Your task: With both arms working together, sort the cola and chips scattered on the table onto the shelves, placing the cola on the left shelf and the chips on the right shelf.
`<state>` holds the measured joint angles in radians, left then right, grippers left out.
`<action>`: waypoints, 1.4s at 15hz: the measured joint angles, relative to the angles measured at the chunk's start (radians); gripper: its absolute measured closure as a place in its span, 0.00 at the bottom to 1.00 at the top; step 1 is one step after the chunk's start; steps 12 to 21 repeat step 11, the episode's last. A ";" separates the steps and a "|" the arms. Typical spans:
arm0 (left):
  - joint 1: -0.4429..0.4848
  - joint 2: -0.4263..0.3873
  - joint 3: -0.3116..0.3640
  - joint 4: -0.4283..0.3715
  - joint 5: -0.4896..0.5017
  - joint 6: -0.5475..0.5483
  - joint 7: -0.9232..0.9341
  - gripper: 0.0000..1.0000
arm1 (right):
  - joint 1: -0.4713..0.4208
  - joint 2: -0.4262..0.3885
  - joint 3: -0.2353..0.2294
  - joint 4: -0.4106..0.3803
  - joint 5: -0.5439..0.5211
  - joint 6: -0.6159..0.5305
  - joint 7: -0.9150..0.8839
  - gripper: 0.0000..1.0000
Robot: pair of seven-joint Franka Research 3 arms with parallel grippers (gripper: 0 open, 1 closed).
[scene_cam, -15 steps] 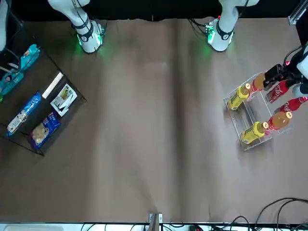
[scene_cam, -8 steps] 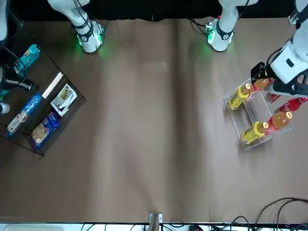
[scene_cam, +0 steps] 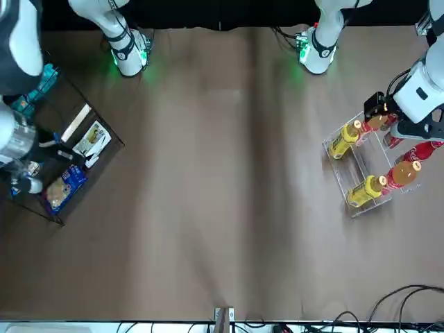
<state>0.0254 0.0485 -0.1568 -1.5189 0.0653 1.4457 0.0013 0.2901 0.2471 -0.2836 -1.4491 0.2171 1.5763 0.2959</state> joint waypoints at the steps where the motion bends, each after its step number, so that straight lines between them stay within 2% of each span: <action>1: 0.000 0.003 0.000 0.000 0.000 0.006 0.000 0.00 | 0.017 0.006 0.000 0.000 0.000 0.013 -0.003 0.56; 3: -0.001 0.009 -0.001 0.001 0.000 0.011 0.000 0.00 | 0.045 0.015 0.001 0.000 0.000 0.022 -0.035 0.56; 4: -0.001 0.010 -0.002 0.001 0.000 0.012 0.000 0.00 | 0.048 0.017 0.000 0.000 0.000 0.024 -0.066 0.51; 7: -0.002 0.012 -0.006 0.001 0.000 0.012 0.000 0.00 | 0.041 0.017 -0.009 0.001 0.001 0.024 -0.164 0.26; 10: -0.003 0.011 -0.011 0.004 0.000 0.011 0.000 0.00 | 0.044 0.017 -0.008 0.004 0.002 0.023 -0.188 0.01; 21: -0.004 0.011 -0.013 0.004 0.000 0.011 0.000 0.00 | 0.045 0.017 -0.008 0.005 0.002 0.022 -0.189 0.00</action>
